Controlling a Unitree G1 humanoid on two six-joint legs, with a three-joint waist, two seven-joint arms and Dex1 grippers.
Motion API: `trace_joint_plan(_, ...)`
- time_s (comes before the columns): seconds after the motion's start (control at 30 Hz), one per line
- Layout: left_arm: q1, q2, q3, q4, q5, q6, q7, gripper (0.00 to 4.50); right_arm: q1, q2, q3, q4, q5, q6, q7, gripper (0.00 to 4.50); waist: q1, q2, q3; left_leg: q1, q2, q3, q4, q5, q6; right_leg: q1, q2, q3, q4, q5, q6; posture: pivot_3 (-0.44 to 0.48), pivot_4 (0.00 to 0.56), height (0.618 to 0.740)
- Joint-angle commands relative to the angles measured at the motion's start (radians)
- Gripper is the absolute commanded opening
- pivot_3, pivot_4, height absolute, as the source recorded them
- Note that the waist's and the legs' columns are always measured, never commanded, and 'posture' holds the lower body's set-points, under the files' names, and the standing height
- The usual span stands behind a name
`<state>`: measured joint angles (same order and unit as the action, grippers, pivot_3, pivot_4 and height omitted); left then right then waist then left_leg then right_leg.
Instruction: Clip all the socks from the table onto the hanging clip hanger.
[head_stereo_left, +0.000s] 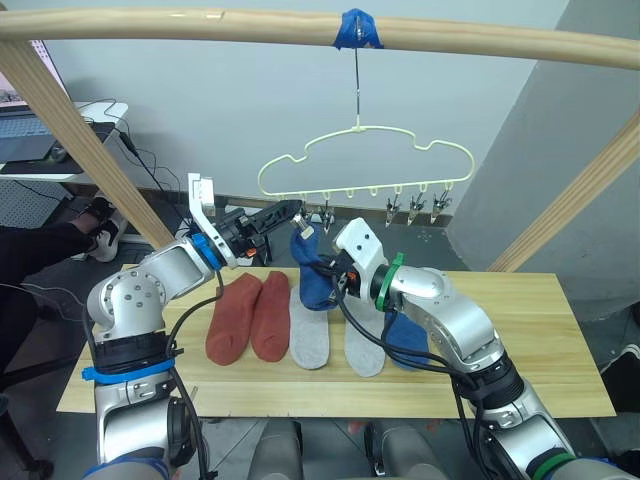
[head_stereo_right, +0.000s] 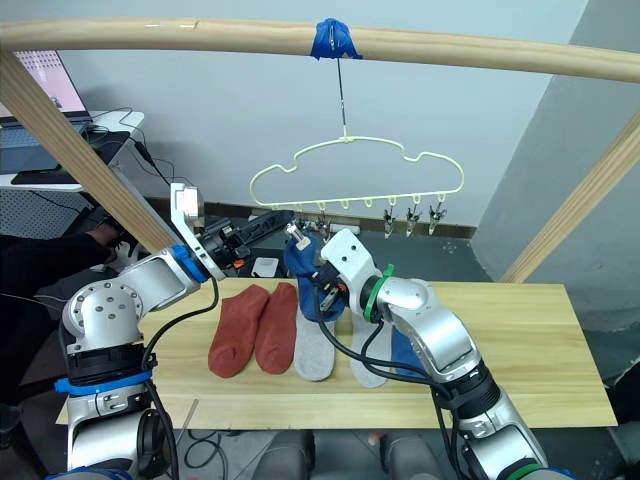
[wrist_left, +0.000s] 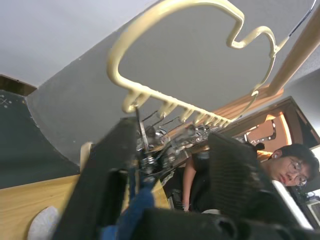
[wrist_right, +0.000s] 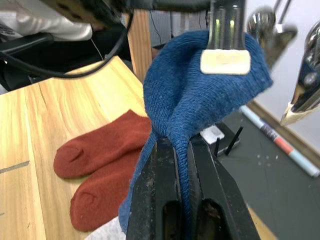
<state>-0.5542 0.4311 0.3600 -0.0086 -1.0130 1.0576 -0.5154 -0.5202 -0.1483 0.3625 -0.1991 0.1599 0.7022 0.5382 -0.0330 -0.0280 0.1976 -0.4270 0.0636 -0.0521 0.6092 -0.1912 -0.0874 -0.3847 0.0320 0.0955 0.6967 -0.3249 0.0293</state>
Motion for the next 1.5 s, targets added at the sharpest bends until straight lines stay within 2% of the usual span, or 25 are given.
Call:
trace_joint_plan(0.03,0.007,0.034,0.019,-0.05,-0.021,-0.01,-0.024,3.68,-0.006,0.023,-0.013,0.0,0.013,-0.033,-0.003,0.0,0.0,0.0,0.0,0.0,0.0,0.0,0.0,0.0,0.0,0.0,0.0,0.0,0.0,0.0,0.0,0.039,0.156,0.74)
trace_joint_plan(0.13,0.033,0.073,0.019,-0.064,-0.008,-0.014,-0.034,4.46,-0.016,0.08,-0.028,0.037,0.052,-0.009,-0.002,0.0,-0.001,0.0,0.0,0.0,0.0,0.0,0.0,0.0,0.0,0.0,0.0,0.0,0.0,0.0,0.0,0.045,0.153,0.74)
trace_joint_plan(0.17,0.041,0.085,0.014,-0.069,0.004,-0.022,-0.037,4.46,-0.02,0.09,-0.028,0.049,0.054,-0.009,-0.001,0.0,0.0,0.0,0.0,0.0,0.0,0.0,0.0,0.0,0.0,0.0,0.0,0.0,0.0,0.0,0.0,0.045,0.153,0.74)
trace_joint_plan(0.2,0.05,0.095,0.008,-0.072,0.02,-0.034,-0.041,4.5,-0.025,0.099,-0.031,0.067,0.053,-0.015,-0.002,0.55,0.001,0.0,0.0,0.0,0.0,0.0,0.0,0.0,0.0,-0.001,0.0,0.0,0.0,0.0,0.0,0.053,0.15,0.74)
trace_joint_plan(0.27,0.066,0.116,-0.01,-0.082,0.053,-0.064,-0.057,4.5,-0.033,0.116,-0.038,0.101,0.053,-0.025,0.001,1.02,0.001,0.0,0.0,0.0,0.0,0.0,0.0,0.0,0.0,-0.001,0.0,0.0,0.0,0.0,0.0,0.059,0.149,0.74)
trace_joint_plan(0.37,0.103,0.15,-0.068,-0.115,0.137,-0.143,-0.102,4.5,-0.037,0.112,-0.045,0.135,0.043,-0.045,0.005,2.14,0.003,-0.001,0.0,0.0,0.0,0.0,0.0,0.0,0.0,-0.001,0.0,0.0,0.0,0.0,0.0,0.061,0.149,0.74)
trace_joint_plan(0.57,0.168,0.172,-0.169,-0.153,0.298,-0.295,-0.146,4.5,0.032,-0.003,-0.07,0.043,0.047,-0.02,0.023,4.26,0.009,-0.001,0.0,-0.001,0.0,0.0,0.0,0.0,-0.001,-0.001,0.0,0.0,0.0,0.0,0.0,0.06,0.156,0.74)
trace_joint_plan(0.6,0.178,0.166,-0.177,-0.151,0.319,-0.32,-0.144,4.5,0.051,-0.029,-0.079,0.009,0.054,-0.004,0.024,4.46,0.009,-0.001,0.0,-0.001,0.0,0.001,0.0,0.0,0.0,-0.001,0.0,0.0,0.0,0.0,0.0,0.056,0.156,0.74)
trace_joint_plan(0.8,0.206,0.118,-0.219,-0.141,0.443,-0.489,-0.132,4.5,0.145,-0.165,-0.166,-0.174,0.115,0.089,0.043,4.46,0.007,-0.001,0.0,-0.003,0.0,0.0,0.0,0.0,0.0,-0.003,0.0,0.0,0.0,0.0,0.0,0.029,0.163,0.74)
trace_joint_plan(1.0,0.193,0.047,-0.256,-0.11,0.514,-0.611,-0.126,4.5,0.169,-0.213,-0.238,-0.222,0.142,0.123,0.014,4.46,0.001,-0.001,0.0,-0.003,0.0,0.001,0.001,0.0,0.0,-0.003,0.0,0.001,0.0,0.0,0.0,0.005,0.166,0.74)
trace_joint_plan(1.13,0.153,-0.01,-0.27,-0.07,0.567,-0.713,-0.117,3.66,0.167,-0.209,-0.261,-0.236,0.153,0.137,-0.012,4.5,0.002,-0.001,0.0,-0.003,0.0,0.001,0.001,0.0,0.0,-0.003,0.0,0.0,0.0,0.0,0.0,-0.001,0.169,0.74)
trace_joint_plan(1.27,0.115,-0.048,-0.31,-0.016,0.654,-0.817,-0.097,2.43,0.164,-0.208,-0.272,-0.255,0.164,0.153,-0.031,4.5,0.002,-0.001,0.0,-0.003,-0.001,0.001,0.001,0.0,0.0,-0.003,0.0,0.001,0.0,0.0,0.0,-0.012,0.174,0.74)
trace_joint_plan(1.5,0.049,-0.102,-0.334,0.11,0.731,-0.929,-0.087,2.43,0.153,-0.203,-0.279,-0.258,0.171,0.162,-0.051,4.5,0.001,-0.001,0.0,-0.003,-0.001,0.001,0.001,0.0,0.0,-0.003,0.0,0.0,0.001,0.0,0.0,-0.018,0.177,0.74)
